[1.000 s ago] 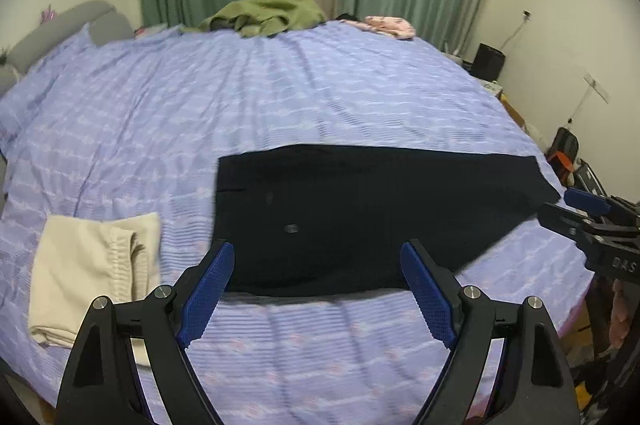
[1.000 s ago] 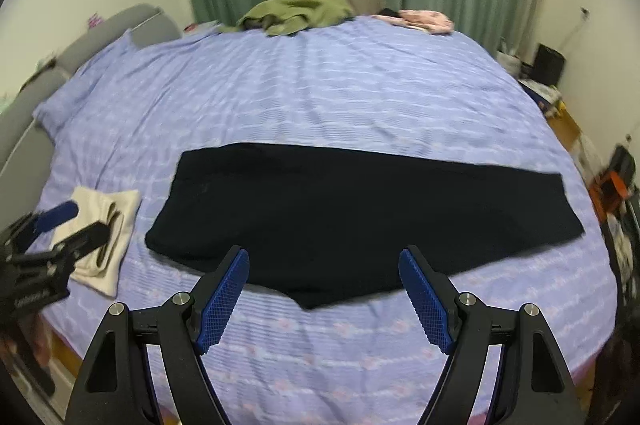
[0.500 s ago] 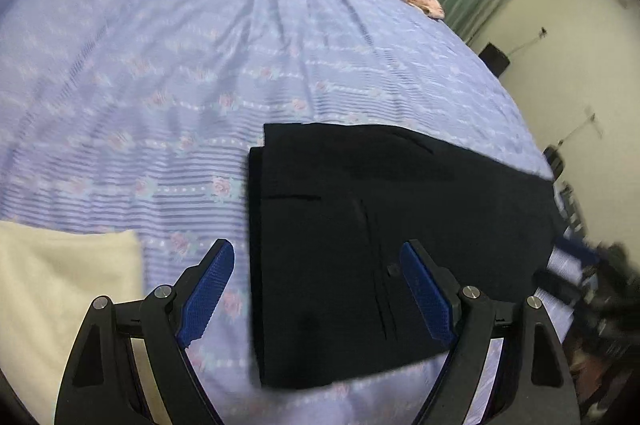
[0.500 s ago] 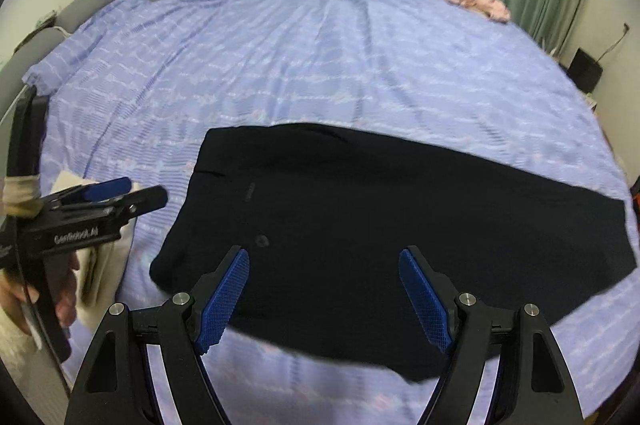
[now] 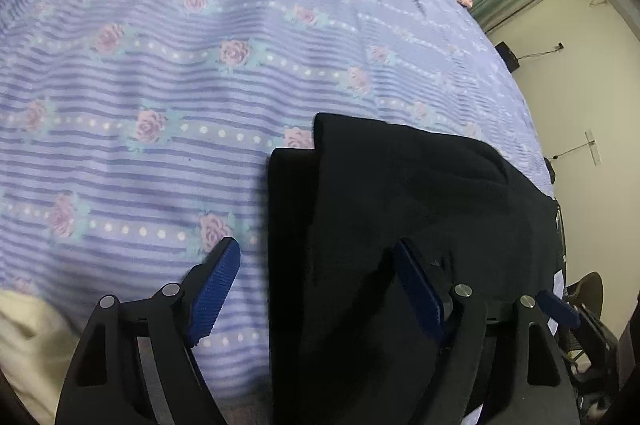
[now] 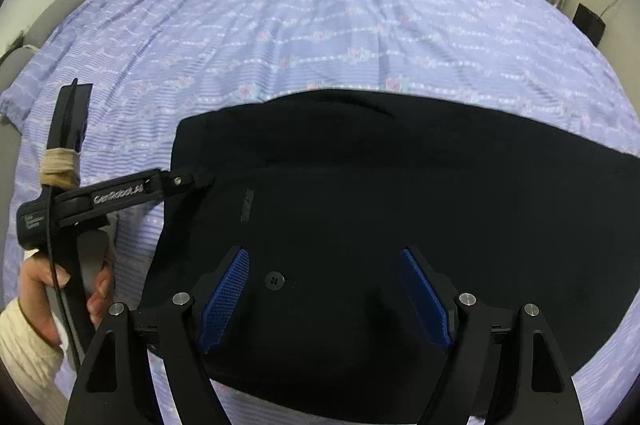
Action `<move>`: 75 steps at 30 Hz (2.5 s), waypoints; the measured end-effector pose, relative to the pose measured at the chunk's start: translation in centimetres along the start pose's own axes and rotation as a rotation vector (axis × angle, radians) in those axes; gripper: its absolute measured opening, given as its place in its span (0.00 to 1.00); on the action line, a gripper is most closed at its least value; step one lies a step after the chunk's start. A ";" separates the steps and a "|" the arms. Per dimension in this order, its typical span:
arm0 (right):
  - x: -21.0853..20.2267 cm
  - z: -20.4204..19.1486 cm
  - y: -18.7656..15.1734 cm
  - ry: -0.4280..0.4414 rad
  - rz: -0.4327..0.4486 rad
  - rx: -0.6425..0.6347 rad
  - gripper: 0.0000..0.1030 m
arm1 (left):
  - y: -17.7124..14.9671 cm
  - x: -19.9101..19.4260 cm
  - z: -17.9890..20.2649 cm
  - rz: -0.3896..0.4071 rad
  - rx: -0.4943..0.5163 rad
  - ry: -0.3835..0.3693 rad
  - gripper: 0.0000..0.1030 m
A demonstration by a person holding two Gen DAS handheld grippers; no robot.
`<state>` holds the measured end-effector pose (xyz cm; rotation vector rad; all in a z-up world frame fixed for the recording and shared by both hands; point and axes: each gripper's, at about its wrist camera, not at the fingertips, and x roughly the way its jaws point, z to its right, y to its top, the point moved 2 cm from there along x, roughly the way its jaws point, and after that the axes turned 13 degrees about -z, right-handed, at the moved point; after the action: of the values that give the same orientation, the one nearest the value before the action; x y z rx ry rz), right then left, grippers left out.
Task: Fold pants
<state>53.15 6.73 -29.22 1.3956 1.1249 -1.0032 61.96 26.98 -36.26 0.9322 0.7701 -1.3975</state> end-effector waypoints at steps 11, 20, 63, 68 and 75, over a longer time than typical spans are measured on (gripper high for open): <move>0.3 -0.4 -0.7 0.034 -0.012 0.010 0.76 | -0.8 0.8 -1.7 -0.067 -0.127 -0.333 0.61; -0.5 -1.5 -0.8 0.064 0.007 -0.020 0.76 | -2.3 -2.7 -0.2 0.004 -0.085 -0.235 0.17; -2.4 13.2 -15.5 0.099 -0.015 0.122 0.58 | -17.1 0.5 5.3 0.095 -0.365 0.003 0.69; -0.3 13.0 -15.1 0.128 -0.055 0.122 0.52 | -16.8 0.5 5.4 0.100 -0.420 0.010 0.68; 0.8 14.2 -15.1 0.192 -0.091 0.168 0.50 | -16.6 -0.1 6.8 0.116 -0.409 0.059 0.68</move>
<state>38.53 -6.90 -34.79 1.6144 1.2782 -1.0652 44.83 21.88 -34.51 0.6869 0.9864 -1.0615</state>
